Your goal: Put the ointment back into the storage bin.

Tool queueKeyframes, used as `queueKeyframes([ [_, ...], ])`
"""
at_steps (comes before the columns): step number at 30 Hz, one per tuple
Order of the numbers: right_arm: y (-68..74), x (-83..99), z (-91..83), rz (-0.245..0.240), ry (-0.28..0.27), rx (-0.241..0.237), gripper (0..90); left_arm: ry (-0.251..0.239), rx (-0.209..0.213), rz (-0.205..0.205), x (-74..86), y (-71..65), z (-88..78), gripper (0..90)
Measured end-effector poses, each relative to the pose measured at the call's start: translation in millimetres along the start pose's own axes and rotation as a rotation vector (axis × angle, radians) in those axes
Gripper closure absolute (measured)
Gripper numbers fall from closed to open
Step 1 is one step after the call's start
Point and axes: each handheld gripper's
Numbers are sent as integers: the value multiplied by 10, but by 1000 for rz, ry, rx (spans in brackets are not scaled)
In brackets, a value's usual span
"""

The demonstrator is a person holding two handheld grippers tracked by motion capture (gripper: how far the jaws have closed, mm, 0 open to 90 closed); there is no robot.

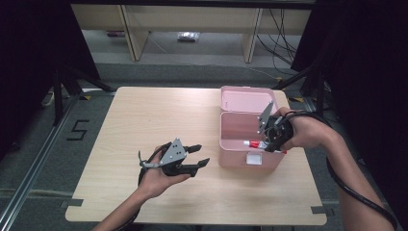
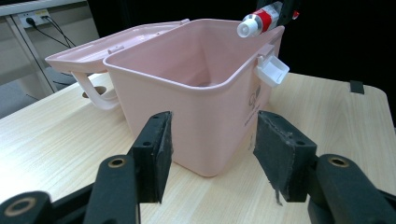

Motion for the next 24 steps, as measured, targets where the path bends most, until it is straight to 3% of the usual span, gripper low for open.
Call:
queueKeyframes([
  [1,-21,-5,13,-17,-12,-3,713,1,1,1,1,0,0,459],
  [4,-26,-20,35,13,-1,-6,713,3,2,0,7,-2,1,459],
  [5,-54,-28,49,-18,-8,3,713,5,4,6,8,3,0,458],
  [6,-50,-26,58,1,4,-4,713,6,4,5,10,2,1,459],
  [8,-77,-25,70,-12,17,-2,713,6,2,0,14,0,2,459],
  [9,-107,-27,91,-41,-3,-2,713,5,2,0,15,3,0,458],
  [11,-122,-32,102,-40,-20,-4,713,5,1,0,14,4,-2,458],
  [14,-134,-24,91,-25,6,3,713,5,3,5,10,8,-4,458],
  [15,-157,-23,109,-51,-10,1,713,5,1,1,11,5,-3,457],
  [16,-143,-21,100,-12,8,-2,713,6,1,0,12,5,-3,457],
  [17,-143,-21,100,-12,8,-2,713,6,1,-1,12,5,-4,457],
  [18,-181,-31,116,-65,-11,-7,713,6,1,0,13,5,-4,457],
  [19,-162,-26,113,-28,12,0,713,6,1,0,13,5,-4,457],
  [21,-197,-34,142,-76,-17,-3,713,5,1,-1,14,4,-4,457],
  [24,-182,-30,144,-36,10,-5,713,4,2,-1,14,2,-3,457],
])
Point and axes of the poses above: each handheld gripper's, and its own axes: z roughly forward along the jaws, x roughly out of its underside, y roughly to its left, and after that the axes turned 9 degrees about x, right-handed
